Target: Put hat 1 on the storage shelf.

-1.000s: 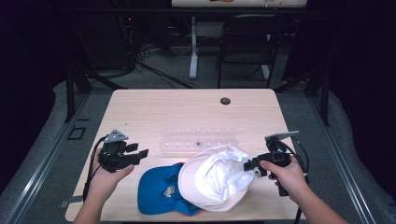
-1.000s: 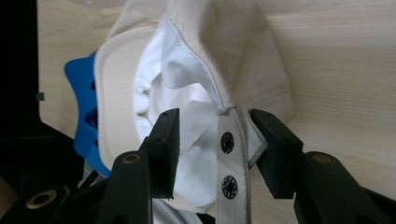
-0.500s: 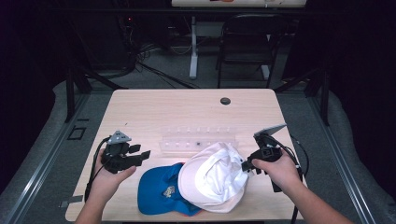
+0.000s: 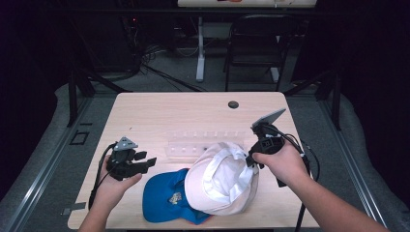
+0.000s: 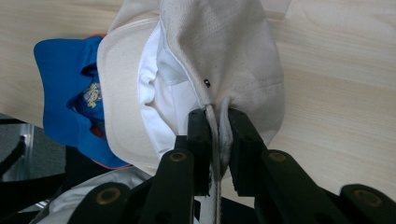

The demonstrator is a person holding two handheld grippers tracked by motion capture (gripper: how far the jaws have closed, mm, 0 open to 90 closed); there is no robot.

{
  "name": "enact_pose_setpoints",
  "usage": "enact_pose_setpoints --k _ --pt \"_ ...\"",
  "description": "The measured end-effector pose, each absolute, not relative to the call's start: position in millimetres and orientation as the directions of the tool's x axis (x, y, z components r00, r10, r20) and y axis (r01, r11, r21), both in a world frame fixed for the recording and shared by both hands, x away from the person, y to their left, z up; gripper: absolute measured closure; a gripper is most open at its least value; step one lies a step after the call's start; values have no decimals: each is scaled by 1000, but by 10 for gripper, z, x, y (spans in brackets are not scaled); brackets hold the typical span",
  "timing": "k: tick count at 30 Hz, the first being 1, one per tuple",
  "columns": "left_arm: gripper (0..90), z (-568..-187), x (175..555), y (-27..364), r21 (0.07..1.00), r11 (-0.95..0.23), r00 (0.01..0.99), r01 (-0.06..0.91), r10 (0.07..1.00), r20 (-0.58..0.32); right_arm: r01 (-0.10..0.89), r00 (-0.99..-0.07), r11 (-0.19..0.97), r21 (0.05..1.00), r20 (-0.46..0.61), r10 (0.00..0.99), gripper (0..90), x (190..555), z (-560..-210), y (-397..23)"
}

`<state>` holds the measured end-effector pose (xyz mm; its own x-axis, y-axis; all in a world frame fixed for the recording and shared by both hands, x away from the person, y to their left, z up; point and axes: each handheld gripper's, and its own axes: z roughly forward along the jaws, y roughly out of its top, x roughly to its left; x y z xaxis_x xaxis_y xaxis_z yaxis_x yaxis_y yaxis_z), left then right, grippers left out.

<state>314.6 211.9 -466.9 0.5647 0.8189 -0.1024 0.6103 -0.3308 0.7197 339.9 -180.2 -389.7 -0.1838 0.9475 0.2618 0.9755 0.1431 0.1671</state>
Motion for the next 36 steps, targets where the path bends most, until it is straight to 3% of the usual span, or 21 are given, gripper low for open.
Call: enact_pose_setpoints --k 7,13,19,25,33,36 --pt "522 -4674 3147 2137 703 -350 572 619 814 -98 962 -241 208 177 194 951 803 3379 -3609 -1509" --pt "524 -4693 3150 2148 709 -341 566 617 818 -99 963 -251 223 149 204 946 807 3396 -3536 -1419" --pt "524 -4693 3151 2160 709 -330 562 623 820 -112 981 -188 167 101 264 946 813 3433 -3576 -1471" --pt "524 -4702 3159 2173 708 -321 554 629 824 -118 995 -103 89 51 419 902 814 3500 -3582 -1582" --pt "524 -4684 3160 2229 714 -304 543 631 830 -126 998 61 -15 -69 728 683 816 3505 -3788 -1843" --pt "525 -4682 3158 2240 718 -293 535 631 835 -130 994 105 -31 -105 823 558 816 3479 -3905 -1927"
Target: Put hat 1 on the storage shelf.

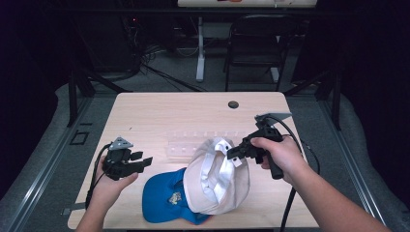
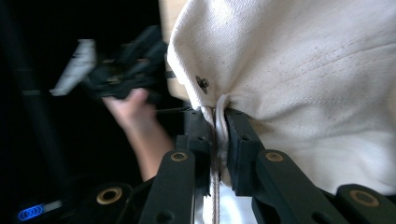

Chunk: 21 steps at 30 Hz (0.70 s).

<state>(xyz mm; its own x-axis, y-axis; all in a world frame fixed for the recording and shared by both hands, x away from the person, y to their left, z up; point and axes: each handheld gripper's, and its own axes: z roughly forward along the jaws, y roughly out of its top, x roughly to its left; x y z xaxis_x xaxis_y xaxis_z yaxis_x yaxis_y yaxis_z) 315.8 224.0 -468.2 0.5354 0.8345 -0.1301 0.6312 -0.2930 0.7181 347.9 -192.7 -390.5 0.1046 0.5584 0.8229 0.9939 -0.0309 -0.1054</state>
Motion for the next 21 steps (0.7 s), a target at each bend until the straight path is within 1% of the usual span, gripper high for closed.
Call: enact_pose_setpoints --k 3,7,8,9,14,21 --pt "526 -4677 3162 2249 719 -291 535 631 835 -132 993 111 -20 -113 895 433 817 3436 -4015 -1943" --pt "526 -4681 3164 2252 721 -287 531 631 837 -131 993 117 -23 -116 941 318 818 3377 -4059 -1881" --pt "526 -4681 3162 2252 721 -284 529 632 838 -133 995 101 -7 -103 952 291 818 3369 -4062 -1870" --pt "526 -4680 3162 2255 721 -285 529 631 838 -131 994 108 -21 -106 957 268 818 3354 -4049 -1840" --pt "526 -4671 3158 2267 724 -282 529 630 838 -133 997 76 -34 -71 983 168 818 3342 -3993 -1764" --pt "524 -4641 3138 2248 737 -282 541 614 831 -132 996 29 -93 -19 994 108 818 3415 -3805 -1723"
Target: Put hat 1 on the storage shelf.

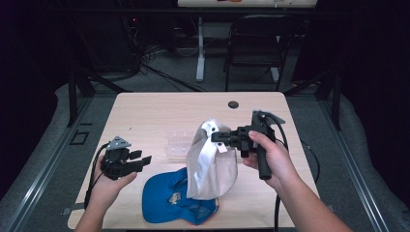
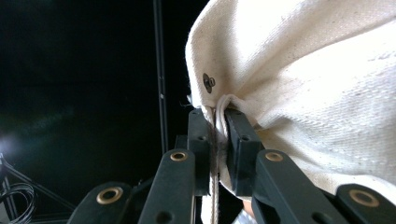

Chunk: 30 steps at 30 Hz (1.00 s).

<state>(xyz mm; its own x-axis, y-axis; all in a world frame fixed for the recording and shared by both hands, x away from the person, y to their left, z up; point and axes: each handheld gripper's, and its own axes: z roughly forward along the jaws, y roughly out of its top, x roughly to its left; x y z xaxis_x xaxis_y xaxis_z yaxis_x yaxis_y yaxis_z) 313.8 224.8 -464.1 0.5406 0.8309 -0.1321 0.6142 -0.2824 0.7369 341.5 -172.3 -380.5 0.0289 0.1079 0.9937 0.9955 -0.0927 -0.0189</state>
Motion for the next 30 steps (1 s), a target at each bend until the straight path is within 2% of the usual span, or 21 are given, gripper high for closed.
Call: enact_pose_setpoints --k 7,16,30 --pt "508 -4600 3113 2202 749 -301 562 591 820 -114 988 -16 -150 31 995 102 817 3604 -3572 -1675" --pt "485 -4606 3121 2207 765 -304 568 568 817 -97 976 -33 -208 70 983 180 815 3920 -3343 -1596" --pt "473 -4607 3111 2110 791 -337 615 510 786 -62 974 -13 -217 66 971 238 814 4299 -3318 -1406"
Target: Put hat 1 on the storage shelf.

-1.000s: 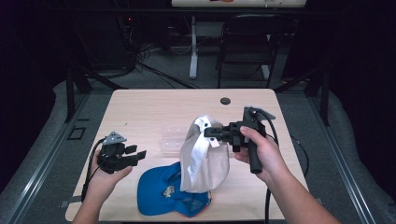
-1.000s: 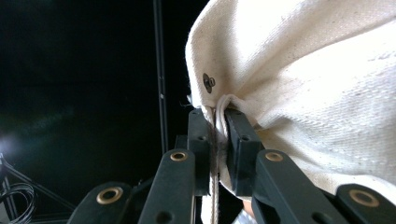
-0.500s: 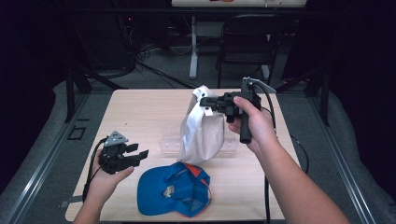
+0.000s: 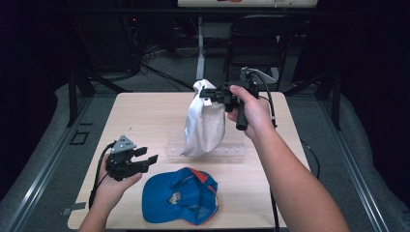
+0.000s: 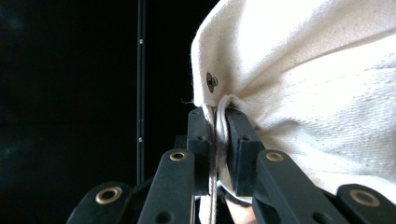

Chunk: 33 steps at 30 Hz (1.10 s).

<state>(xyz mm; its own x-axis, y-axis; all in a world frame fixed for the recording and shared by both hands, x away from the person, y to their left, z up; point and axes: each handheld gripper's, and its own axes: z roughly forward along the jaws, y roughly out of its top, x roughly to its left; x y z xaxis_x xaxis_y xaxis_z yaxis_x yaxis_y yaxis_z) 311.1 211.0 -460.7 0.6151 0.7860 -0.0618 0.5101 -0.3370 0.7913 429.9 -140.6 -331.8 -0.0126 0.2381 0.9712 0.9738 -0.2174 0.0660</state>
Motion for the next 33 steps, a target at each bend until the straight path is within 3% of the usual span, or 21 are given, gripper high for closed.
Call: enact_pose_setpoints --k 8,20,33 --pt "469 -4626 3113 2068 797 -344 625 497 779 -54 972 6 -229 55 966 258 813 4432 -3370 -1328" --pt "475 -4772 3223 1615 786 -450 707 425 707 22 972 5 -226 58 962 272 812 4478 -3368 -1277" --pt "582 -4830 3403 1206 780 -465 691 419 720 58 973 -13 -219 75 961 275 808 4459 -3288 -1210"
